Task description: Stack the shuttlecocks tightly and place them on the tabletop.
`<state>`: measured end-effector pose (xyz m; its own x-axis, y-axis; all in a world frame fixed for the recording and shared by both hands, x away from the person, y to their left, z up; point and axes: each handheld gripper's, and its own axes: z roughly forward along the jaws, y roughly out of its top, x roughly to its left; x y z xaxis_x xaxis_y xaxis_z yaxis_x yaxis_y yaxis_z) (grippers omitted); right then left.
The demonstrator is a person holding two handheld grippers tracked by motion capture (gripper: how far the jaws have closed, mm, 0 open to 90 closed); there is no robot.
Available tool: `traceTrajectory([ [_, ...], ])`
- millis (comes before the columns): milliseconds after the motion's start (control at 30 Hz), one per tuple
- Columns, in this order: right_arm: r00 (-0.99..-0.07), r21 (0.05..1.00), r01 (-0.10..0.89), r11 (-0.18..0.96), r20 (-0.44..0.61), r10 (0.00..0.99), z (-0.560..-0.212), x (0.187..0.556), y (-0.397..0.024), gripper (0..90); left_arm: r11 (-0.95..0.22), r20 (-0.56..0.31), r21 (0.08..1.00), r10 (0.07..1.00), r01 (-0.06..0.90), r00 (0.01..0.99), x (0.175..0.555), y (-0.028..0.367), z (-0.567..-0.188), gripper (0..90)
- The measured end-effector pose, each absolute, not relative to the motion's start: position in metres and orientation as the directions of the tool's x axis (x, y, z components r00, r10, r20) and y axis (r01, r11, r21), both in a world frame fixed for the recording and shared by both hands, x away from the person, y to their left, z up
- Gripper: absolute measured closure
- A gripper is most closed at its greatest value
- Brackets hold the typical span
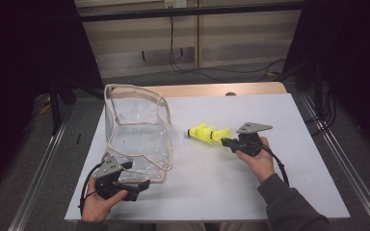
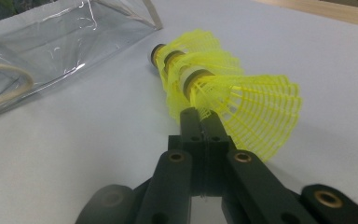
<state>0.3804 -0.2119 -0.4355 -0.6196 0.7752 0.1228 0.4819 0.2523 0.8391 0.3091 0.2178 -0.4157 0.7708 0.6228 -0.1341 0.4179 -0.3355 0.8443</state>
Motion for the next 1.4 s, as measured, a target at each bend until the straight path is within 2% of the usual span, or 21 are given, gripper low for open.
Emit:
traceTrajectory([
  [1400,-0.628,0.835,0.48,0.27,0.112,0.77,-0.436,0.387,-0.197,90.0,-0.338,-0.134,0.843,0.622,0.418,0.772,0.309,0.218,-0.416,4.3],
])
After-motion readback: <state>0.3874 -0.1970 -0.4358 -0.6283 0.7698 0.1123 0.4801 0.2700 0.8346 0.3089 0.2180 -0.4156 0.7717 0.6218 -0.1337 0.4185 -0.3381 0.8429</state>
